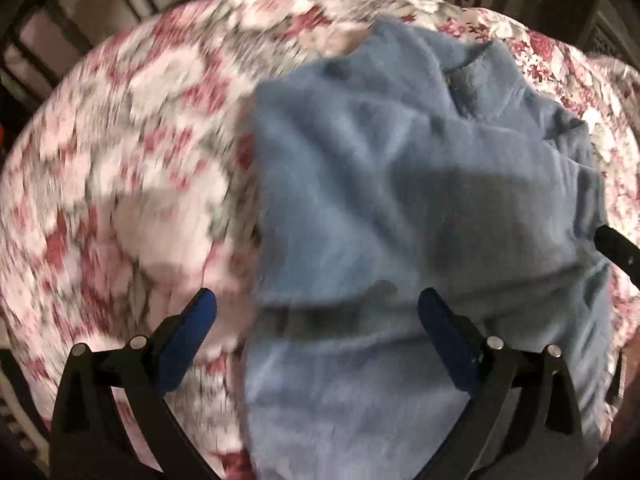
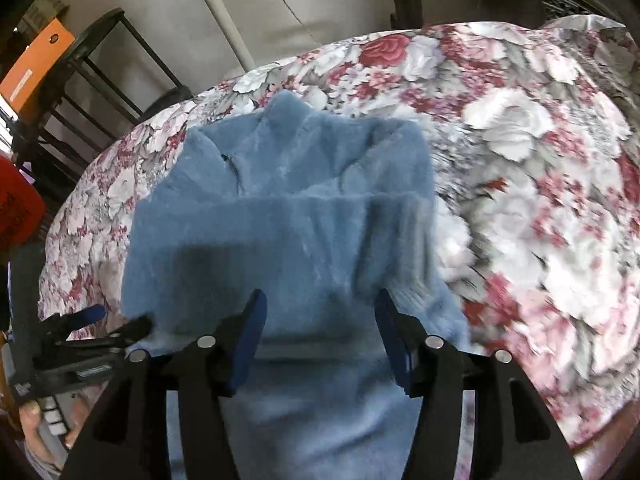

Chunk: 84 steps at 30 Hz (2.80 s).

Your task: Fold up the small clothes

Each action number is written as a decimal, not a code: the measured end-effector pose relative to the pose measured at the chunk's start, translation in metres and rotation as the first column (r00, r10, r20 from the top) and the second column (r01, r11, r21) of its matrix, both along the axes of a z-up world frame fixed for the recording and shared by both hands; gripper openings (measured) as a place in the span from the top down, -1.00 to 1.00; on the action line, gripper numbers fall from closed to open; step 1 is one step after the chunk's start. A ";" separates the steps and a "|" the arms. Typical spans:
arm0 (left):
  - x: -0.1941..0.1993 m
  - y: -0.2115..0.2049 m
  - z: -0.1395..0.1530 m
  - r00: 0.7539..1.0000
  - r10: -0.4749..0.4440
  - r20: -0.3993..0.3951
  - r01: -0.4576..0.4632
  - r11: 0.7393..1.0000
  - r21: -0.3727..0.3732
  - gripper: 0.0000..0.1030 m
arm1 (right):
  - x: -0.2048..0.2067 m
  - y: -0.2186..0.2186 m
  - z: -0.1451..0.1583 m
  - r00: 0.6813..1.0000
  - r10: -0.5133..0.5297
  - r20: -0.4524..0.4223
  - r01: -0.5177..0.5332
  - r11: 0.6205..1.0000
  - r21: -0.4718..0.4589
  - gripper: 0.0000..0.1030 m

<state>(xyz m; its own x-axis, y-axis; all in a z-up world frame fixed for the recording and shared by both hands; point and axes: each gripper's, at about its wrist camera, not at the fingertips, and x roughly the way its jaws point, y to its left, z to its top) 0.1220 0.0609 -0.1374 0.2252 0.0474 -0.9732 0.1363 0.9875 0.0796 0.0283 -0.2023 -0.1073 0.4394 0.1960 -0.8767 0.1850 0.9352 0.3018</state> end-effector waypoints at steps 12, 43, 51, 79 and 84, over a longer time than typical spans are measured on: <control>-0.107 0.083 -0.006 0.978 0.122 -0.170 -0.146 0.980 -0.138 -0.90 | -0.087 -0.030 0.021 0.999 -0.018 -0.028 0.019 0.999 0.026 -0.12; -0.195 0.020 -0.004 0.957 0.052 -0.286 -0.134 0.952 -0.274 -0.86 | -0.183 -0.026 -0.007 0.993 -0.023 -0.117 0.054 0.960 0.274 0.51; -0.195 0.071 0.014 0.949 0.117 -0.292 -0.211 0.924 -0.318 0.08 | -0.180 -0.021 -0.015 0.987 0.006 -0.159 0.043 0.951 0.305 0.41; -0.189 0.076 0.055 0.976 0.159 -0.150 -0.207 0.896 -0.393 0.76 | -0.186 -0.051 0.022 0.990 -0.143 -0.014 0.136 0.899 0.417 0.69; -0.189 0.077 0.093 0.986 0.159 -0.045 -0.162 0.873 -0.460 0.76 | -0.183 -0.055 0.034 0.987 -0.158 0.012 0.134 0.871 0.472 0.69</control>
<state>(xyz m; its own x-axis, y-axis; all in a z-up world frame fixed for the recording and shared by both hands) -0.0665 0.1378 -0.0448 0.2474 -0.3711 -0.8950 -0.0279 0.9206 -0.3895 -0.1548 -0.2574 -0.0730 0.5345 0.5086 -0.6750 0.2819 0.6457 0.7097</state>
